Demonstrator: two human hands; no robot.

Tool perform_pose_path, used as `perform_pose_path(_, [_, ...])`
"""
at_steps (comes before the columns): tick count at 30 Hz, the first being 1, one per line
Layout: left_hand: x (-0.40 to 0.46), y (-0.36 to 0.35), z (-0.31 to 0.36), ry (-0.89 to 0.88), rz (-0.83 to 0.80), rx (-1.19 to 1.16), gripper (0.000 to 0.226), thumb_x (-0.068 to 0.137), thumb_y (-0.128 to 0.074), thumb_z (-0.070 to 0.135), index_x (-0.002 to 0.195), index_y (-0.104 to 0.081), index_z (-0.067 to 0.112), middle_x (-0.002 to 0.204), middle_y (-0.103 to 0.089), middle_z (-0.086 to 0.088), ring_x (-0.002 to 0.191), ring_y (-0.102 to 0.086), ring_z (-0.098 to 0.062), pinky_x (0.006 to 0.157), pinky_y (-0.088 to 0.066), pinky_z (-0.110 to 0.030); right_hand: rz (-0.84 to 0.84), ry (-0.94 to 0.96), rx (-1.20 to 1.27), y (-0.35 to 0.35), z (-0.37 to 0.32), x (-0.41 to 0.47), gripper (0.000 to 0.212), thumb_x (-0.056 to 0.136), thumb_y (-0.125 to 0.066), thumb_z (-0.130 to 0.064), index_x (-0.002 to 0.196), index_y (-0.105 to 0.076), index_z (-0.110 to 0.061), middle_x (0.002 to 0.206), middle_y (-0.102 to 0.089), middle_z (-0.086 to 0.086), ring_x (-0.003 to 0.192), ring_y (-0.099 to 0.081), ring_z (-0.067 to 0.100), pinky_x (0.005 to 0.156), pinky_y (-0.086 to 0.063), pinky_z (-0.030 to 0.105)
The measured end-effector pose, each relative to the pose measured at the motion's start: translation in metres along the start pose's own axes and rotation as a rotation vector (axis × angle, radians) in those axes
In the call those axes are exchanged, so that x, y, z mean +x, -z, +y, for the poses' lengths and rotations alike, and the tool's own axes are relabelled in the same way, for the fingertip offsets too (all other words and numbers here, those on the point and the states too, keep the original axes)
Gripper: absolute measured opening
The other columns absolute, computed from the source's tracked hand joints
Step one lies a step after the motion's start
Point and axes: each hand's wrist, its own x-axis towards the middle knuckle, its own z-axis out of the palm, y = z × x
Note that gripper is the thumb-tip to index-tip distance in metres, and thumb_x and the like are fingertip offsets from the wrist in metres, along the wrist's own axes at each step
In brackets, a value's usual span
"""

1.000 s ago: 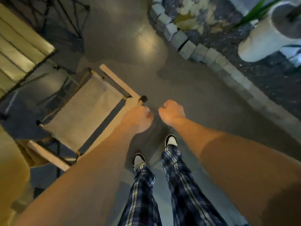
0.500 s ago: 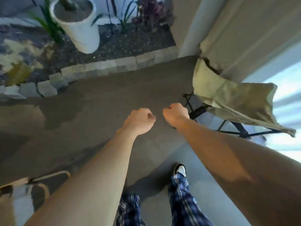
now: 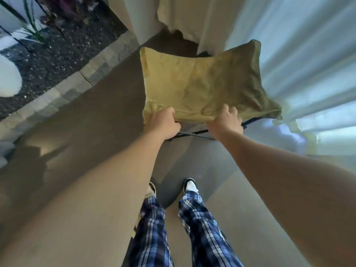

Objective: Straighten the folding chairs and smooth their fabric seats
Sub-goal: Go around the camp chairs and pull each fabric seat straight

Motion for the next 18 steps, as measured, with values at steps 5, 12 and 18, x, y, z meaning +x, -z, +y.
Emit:
perform_pose_path(5, [0.036, -0.035, 0.013, -0.024, -0.126, 0.311, 0.058, 0.089, -0.058, 0.026, 0.144, -0.042, 0.024, 0.147, -0.045, -0.004, 0.138, -0.035, -0.031, 0.101, -0.035, -0.045, -0.131, 0.159, -0.485, -0.009, 0.033, 0.038, 0.064, 0.087, -0.051, -0.012, 0.147, -0.031, -0.015, 0.154, -0.028, 0.013, 0.147, -0.013, 0.033, 0.117, -0.01, 0.054])
perform_pose_path(12, [0.058, -0.034, 0.007, -0.013, -0.269, 0.555, 0.068, 0.087, -0.031, 0.074, 0.131, -0.059, 0.03, 0.143, -0.052, -0.005, 0.133, -0.043, -0.03, 0.102, -0.026, -0.048, -0.069, 0.284, -0.643, -0.005, 0.047, 0.046, 0.02, 0.088, -0.055, -0.013, 0.104, -0.064, -0.019, 0.11, -0.065, 0.009, 0.104, -0.061, 0.033, 0.091, -0.037, 0.04])
perform_pose_path(18, [0.063, -0.024, 0.004, 0.148, -0.621, 0.33, 0.08, 0.089, -0.031, 0.077, 0.141, -0.051, 0.02, 0.155, -0.039, -0.007, 0.142, -0.034, -0.033, 0.114, -0.021, -0.051, -0.571, 0.049, -0.299, -0.012, 0.07, 0.031, 0.05, 0.077, -0.059, -0.069, 0.088, -0.073, -0.022, 0.079, -0.062, -0.005, 0.08, -0.059, 0.021, 0.079, -0.047, 0.032])
